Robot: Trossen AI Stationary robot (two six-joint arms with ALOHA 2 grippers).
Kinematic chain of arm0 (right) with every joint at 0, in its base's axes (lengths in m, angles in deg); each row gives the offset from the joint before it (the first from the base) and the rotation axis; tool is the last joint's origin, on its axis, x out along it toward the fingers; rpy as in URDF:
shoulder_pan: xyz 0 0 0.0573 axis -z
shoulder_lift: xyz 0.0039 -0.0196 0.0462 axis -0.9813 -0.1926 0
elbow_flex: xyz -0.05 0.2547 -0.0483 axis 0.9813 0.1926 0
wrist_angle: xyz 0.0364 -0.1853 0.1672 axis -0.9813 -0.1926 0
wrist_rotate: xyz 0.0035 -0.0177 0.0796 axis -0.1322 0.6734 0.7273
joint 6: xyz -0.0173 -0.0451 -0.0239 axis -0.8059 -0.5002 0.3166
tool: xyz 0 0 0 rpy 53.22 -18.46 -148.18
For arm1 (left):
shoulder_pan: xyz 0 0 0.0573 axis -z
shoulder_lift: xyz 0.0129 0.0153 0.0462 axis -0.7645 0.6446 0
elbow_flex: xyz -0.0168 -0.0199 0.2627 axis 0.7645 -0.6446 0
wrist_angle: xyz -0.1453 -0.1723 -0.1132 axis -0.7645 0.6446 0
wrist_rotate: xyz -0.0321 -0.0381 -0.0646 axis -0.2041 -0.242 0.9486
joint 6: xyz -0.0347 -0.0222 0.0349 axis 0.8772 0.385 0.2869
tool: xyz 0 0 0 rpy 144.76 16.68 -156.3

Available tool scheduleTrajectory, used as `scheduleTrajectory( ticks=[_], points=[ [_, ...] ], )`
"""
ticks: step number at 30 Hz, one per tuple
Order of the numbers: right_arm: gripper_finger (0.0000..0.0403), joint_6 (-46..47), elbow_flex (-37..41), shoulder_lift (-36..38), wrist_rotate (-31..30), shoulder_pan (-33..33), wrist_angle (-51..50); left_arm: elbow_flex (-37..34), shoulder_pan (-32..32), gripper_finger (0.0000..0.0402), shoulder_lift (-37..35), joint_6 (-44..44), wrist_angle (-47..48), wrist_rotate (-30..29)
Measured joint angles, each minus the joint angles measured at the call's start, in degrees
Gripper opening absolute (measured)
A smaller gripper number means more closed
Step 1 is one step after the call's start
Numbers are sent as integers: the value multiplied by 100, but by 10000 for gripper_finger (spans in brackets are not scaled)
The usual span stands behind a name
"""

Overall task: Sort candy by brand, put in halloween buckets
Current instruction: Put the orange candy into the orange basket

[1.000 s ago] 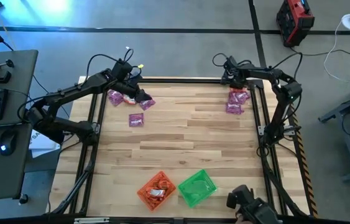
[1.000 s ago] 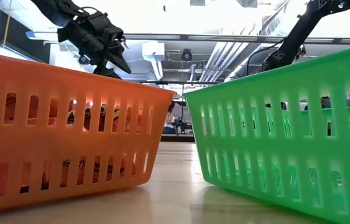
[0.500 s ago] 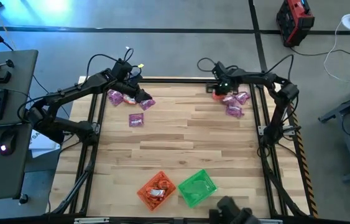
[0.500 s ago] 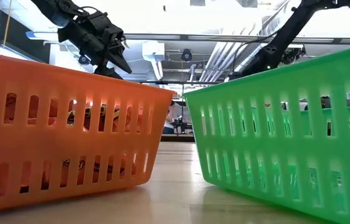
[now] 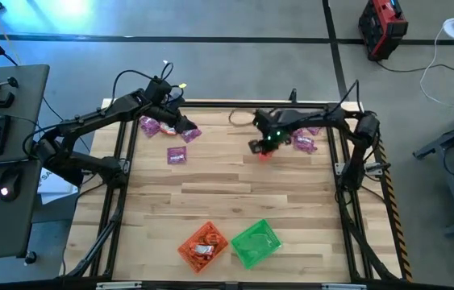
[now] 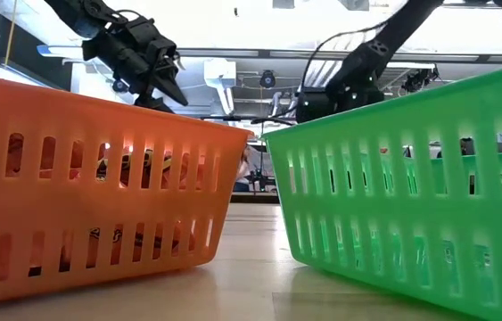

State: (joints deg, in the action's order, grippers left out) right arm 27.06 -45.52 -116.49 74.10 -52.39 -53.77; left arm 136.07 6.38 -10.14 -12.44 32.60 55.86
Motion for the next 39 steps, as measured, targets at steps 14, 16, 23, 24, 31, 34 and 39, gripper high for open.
scheduleTrajectory(
  ticks=[14,16,23,24,31,34,39],
  points=[
    [0,1271,517,797,229,-1983,-1615,0,4,186,0,-447,330,63],
    [0,1465,461,1162,41,-2160,-1591,0,4,186,0,-430,323,63],
    [0,2589,575,2565,-1141,-2401,-2028,0,21,186,0,-39,305,63],
    [0,2710,720,2715,-1148,-2384,-2018,0,39,186,0,43,302,60],
    [26,2827,2123,3720,-1197,-2340,-941,0,618,186,0,844,-509,583],
    [71,2777,2775,4187,-1219,-2178,-96,7,1112,186,0,1409,-1190,718],
    [166,2055,3589,4605,-878,-1767,676,7,2127,186,0,1618,-2115,708]
  ],
)
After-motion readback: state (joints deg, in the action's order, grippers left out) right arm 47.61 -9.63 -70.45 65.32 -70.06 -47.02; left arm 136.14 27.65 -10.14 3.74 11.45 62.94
